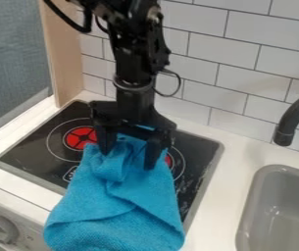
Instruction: Unfold the cloth from the bottom to top
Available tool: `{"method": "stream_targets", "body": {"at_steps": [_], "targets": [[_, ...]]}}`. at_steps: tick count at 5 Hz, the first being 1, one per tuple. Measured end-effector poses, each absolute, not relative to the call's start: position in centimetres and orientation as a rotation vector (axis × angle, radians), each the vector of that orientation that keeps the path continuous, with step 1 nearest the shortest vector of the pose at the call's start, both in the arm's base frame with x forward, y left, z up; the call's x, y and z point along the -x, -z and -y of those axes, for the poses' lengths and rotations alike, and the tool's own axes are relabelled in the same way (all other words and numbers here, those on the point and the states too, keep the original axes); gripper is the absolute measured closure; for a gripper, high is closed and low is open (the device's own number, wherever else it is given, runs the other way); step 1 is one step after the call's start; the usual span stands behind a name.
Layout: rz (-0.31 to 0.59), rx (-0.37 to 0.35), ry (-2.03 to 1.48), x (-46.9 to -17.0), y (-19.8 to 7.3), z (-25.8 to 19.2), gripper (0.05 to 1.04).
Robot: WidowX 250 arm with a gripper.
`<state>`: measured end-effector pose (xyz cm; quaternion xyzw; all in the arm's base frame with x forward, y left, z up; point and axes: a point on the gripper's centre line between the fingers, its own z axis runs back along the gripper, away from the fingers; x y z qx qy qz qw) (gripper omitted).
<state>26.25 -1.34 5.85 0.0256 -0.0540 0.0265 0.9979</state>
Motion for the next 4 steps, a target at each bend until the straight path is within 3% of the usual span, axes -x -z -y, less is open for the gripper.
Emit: {"method": "stream_targets", "body": {"at_steps": [1,3,4], "targets": [[0.103,-0.039,-0.028,-26.8,-5.2,2.0,0.145],[0.126,-0.051,-0.048,-27.0,-5.3,1.8,0.748],[0.157,-0.024,-0.04,-26.6,-6.3,2.1,0.946]]}}
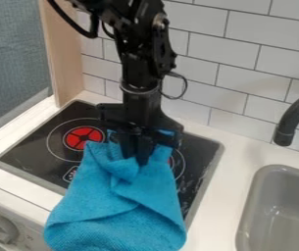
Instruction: Unfold the cloth from the bottom to top
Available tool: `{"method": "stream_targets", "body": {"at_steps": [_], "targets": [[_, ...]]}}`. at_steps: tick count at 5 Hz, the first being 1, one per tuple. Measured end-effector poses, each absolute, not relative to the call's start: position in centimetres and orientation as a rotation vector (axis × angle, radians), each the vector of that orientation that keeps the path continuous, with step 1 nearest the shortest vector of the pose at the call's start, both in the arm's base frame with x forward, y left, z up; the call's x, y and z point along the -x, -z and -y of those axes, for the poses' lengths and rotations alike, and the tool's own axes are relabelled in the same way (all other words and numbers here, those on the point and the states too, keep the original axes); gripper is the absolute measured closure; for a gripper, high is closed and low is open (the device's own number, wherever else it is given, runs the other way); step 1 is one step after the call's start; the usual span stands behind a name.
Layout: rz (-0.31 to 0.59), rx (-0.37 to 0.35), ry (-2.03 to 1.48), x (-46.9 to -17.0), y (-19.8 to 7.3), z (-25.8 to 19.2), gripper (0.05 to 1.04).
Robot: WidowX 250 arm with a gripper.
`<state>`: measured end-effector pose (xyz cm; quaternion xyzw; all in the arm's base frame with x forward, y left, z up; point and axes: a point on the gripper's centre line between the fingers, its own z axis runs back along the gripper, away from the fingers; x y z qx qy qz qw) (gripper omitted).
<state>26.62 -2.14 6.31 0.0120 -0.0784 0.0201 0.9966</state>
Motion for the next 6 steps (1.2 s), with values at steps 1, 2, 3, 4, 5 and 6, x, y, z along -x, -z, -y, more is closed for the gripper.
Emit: {"method": "stream_targets", "body": {"at_steps": [1,2,3,4,5,6], "targets": [[0.172,0.004,-0.032,-26.2,-7.2,2.0,1.031],[0.2,0.031,-0.041,-25.9,-8.7,1.2,1.034],[0.195,0.053,-0.061,-25.5,-9.3,-0.1,1.034],[0.222,0.068,-0.114,-26.3,-10.6,-2.4,1.034],[0.228,0.077,-0.148,-28.1,-10.5,-4.3,1.034],[0.246,0.077,-0.166,-30.1,-10.1,-6.1,1.034]]}}
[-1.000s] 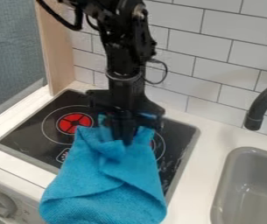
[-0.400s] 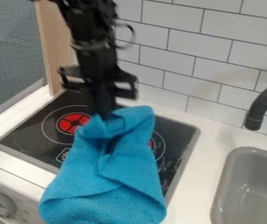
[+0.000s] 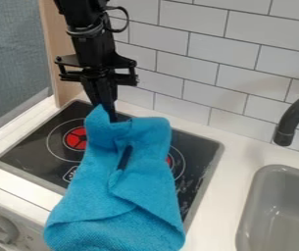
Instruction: Unfold the cloth from the bottom to top
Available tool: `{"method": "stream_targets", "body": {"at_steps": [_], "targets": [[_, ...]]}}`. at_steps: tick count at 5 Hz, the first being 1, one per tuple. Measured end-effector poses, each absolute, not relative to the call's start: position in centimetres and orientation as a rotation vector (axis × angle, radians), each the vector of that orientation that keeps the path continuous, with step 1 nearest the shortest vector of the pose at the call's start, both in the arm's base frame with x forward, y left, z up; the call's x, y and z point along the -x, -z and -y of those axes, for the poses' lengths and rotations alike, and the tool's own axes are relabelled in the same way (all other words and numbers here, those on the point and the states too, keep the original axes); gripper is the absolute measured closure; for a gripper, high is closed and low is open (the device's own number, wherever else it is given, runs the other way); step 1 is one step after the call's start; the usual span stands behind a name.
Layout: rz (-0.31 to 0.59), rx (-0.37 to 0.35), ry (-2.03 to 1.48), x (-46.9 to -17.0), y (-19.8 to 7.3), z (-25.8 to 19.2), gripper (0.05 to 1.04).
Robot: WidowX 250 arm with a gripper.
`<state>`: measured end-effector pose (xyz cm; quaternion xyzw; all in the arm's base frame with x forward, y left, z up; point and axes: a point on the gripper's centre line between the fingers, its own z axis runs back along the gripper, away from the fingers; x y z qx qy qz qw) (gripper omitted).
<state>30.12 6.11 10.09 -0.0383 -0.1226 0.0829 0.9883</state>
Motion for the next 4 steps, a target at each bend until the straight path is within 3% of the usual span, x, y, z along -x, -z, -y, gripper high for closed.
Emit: {"method": "stream_targets", "body": {"at_steps": [4], "targets": [[0.332,0.042,-0.048,-35.4,-7.7,-9.6,1.034]]}}
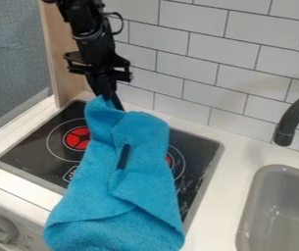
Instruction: Unfold the cloth from the bottom to top
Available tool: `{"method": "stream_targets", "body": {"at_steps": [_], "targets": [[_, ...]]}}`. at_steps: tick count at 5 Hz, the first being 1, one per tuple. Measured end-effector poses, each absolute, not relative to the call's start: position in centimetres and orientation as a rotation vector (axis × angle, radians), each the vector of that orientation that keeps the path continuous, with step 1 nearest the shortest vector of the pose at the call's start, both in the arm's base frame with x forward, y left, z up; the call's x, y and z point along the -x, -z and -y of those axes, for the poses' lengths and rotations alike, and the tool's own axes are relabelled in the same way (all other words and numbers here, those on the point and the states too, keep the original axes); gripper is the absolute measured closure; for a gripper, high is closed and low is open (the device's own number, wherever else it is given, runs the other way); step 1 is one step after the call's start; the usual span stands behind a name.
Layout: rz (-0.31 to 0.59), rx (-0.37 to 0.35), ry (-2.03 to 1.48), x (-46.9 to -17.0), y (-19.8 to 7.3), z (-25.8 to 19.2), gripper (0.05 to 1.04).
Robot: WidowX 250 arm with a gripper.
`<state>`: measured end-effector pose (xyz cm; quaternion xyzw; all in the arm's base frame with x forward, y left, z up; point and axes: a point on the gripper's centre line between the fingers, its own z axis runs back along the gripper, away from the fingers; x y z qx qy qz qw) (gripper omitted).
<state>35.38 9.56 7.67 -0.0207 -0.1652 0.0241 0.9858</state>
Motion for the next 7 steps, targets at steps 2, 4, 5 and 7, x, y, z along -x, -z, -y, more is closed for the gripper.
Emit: {"method": "stream_targets", "body": {"at_steps": [2,4,5,7], "targets": [[0.359,0.05,-0.011,-37.1,-4.6,-11.5,1.034],[0.322,0.048,-0.017,-37.3,-4.0,-12.0,0.86],[0.319,0.048,-0.03,-37.3,-4.1,-12.0,0.607],[0.274,0.041,-0.067,-36.5,-4.4,-12.2,0.074]]}}
